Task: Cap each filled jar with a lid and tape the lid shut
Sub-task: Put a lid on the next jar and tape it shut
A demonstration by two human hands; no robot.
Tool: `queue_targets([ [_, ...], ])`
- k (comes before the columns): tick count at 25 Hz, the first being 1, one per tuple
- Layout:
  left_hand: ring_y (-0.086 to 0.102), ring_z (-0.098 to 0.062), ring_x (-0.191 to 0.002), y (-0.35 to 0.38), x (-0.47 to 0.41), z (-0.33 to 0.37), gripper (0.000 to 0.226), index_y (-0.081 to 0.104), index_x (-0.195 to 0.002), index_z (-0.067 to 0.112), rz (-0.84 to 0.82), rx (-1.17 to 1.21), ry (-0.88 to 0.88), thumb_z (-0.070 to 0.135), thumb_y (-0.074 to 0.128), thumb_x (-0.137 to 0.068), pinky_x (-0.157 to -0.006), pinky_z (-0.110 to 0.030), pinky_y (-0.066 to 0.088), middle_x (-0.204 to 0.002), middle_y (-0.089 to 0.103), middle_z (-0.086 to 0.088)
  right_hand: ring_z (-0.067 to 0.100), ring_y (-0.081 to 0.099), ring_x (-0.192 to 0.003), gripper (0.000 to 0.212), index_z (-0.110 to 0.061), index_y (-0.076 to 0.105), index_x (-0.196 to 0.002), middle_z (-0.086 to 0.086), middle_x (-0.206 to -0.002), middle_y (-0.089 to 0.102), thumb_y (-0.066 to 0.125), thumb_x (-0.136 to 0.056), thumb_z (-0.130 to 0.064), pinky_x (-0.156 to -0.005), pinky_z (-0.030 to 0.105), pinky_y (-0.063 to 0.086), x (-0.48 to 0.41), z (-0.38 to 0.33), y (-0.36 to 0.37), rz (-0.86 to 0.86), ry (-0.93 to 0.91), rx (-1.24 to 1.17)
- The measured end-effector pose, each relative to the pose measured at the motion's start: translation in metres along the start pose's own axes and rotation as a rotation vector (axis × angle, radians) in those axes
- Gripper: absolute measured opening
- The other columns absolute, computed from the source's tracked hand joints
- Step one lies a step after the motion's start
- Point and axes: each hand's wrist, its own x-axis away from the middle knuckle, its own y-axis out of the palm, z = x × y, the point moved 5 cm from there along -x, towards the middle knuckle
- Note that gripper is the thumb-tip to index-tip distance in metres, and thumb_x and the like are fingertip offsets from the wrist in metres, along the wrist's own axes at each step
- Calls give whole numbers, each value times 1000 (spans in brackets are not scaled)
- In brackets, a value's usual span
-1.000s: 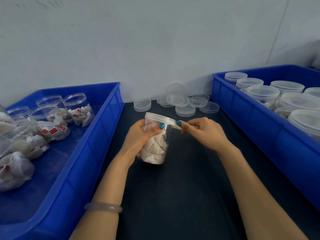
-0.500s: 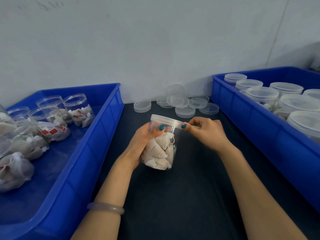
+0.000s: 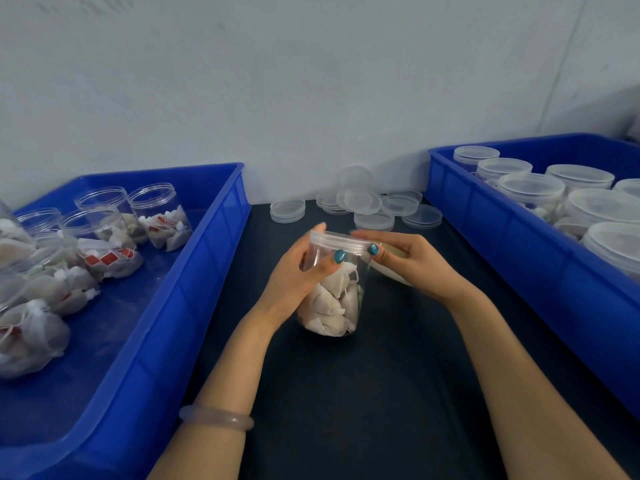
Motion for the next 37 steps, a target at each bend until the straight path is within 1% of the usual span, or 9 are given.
queue_targets([
  [3, 56, 14, -112, 4, 2, 9, 76, 49, -134, 38, 44, -31, 58, 68, 69, -67, -85, -10, 46, -126, 59, 24, -2, 61, -108, 50, -62, 60, -118, -21, -122, 67, 56, -71, -79, -99, 32, 47, 0, 2, -2, 2, 32, 26],
  [6, 60, 18, -94, 7, 1, 11, 65, 57, -109, 43, 134, -28, 43, 74, 71, -53, -68, -2, 46, -105, 66, 23, 7, 57, -69, 48, -64, 57, -121, 2, -113, 72, 54, -75, -77, -71, 30, 51, 0, 1, 1, -47, 26, 29],
  [9, 63, 13, -92, -4, 0, 9, 61, 60, -105, 40, 269, -5, 37, 69, 75, -54, -67, -4, 47, -100, 69, 22, -3, 58, -90, 43, -71, 50, -119, -33, -105, 65, 43, -77, -80, -91, 33, 48, 1, 2, -2, -35, 39, 86],
  [17, 66, 12, -87, -20, 2, 13, 62, 62, -106, 33, 248, 86, 27, 65, 76, -54, -66, -4, 49, -90, 71, 29, 19, 62, -86, 29, -80, 40, -103, 0, -91, 67, 20, -82, -81, -77, 42, 50, 2, 2, -7, 66, 78, 362],
  [20, 72, -9, -95, -9, 4, 14, 80, 62, -117, 19, 145, 191, -6, 63, 86, -54, -85, -26, 58, -104, 75, 6, 7, 61, -90, 42, -75, 40, -113, -15, -103, 70, 23, -75, -81, -74, 33, 51, 2, -1, -9, 121, 33, 351],
  [23, 71, -23, -104, 0, 8, 19, 107, 57, -124, 7, 53, 291, 3, 72, 85, -44, -85, -32, 58, -114, 73, -10, 14, 64, -102, 58, -61, 42, -135, -11, -118, 71, 26, -82, -77, -85, 42, 54, 1, -3, -8, 142, -27, 374],
  [28, 64, -33, -117, 3, 11, 15, 112, 52, -134, 6, -65, 354, 28, 72, 83, -49, -98, -44, 53, -126, 66, -19, 16, 64, -111, 49, -60, 40, -133, -19, -133, 61, 31, -85, -70, -90, 48, 53, 3, -15, 1, 101, -144, 321],
  [34, 61, -11, -121, 0, 6, 9, 105, 56, -135, 29, -50, 153, 45, 92, 63, -52, -102, -33, 49, -128, 66, 8, 10, 61, -119, 49, -60, 40, -133, -15, -136, 60, 37, -85, -69, -98, 47, 51, 4, -12, 1, 7, -161, 269],
  [37, 58, 6, -118, -8, 4, 17, 99, 52, -142, 27, 113, 59, 198, 87, 59, -63, -90, -10, 47, -121, 64, 29, 19, 65, -106, 47, -61, 37, -131, -8, -126, 67, 34, -85, -69, -90, 48, 53, 2, -7, 4, 43, -125, 336],
])
